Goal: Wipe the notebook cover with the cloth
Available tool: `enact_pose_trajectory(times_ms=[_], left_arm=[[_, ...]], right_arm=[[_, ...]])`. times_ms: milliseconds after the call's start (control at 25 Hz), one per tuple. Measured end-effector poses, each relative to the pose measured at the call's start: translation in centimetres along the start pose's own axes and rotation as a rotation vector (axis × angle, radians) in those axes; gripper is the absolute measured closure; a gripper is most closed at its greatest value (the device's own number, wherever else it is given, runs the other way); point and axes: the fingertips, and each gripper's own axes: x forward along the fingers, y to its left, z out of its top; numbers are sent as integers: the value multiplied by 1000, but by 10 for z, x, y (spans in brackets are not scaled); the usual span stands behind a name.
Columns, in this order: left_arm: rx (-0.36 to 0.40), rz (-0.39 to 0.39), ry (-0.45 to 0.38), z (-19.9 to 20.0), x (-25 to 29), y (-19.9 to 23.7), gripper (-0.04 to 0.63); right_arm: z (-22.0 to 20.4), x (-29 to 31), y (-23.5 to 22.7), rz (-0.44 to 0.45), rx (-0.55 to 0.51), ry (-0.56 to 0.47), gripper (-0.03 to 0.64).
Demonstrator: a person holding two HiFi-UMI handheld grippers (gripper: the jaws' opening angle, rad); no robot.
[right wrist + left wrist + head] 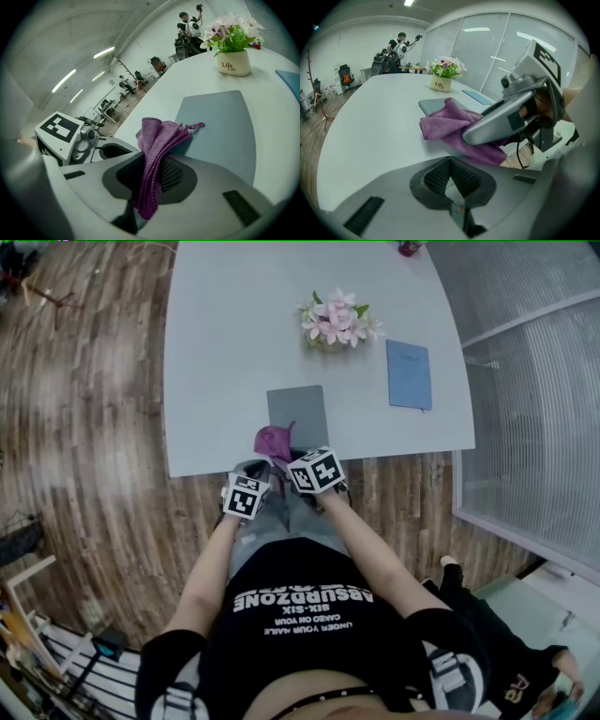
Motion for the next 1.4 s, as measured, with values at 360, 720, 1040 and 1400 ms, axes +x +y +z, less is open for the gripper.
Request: enact_pose_trajectory(times_ms=[360, 720, 1040, 1400], left_arm=[[26, -15, 0, 0, -1, -11, 581], [41, -25, -18, 10, -1, -18, 581], [52, -36, -15, 14, 4, -22, 581], [61, -52, -12, 23, 9, -23, 581]], right_arm=[[-16, -5, 5, -5, 8, -2, 538], [-22, -23, -12, -44, 39, -32, 537], [-27, -43, -34, -81, 62, -38, 537], [-31, -69, -63, -130, 112, -63, 537]])
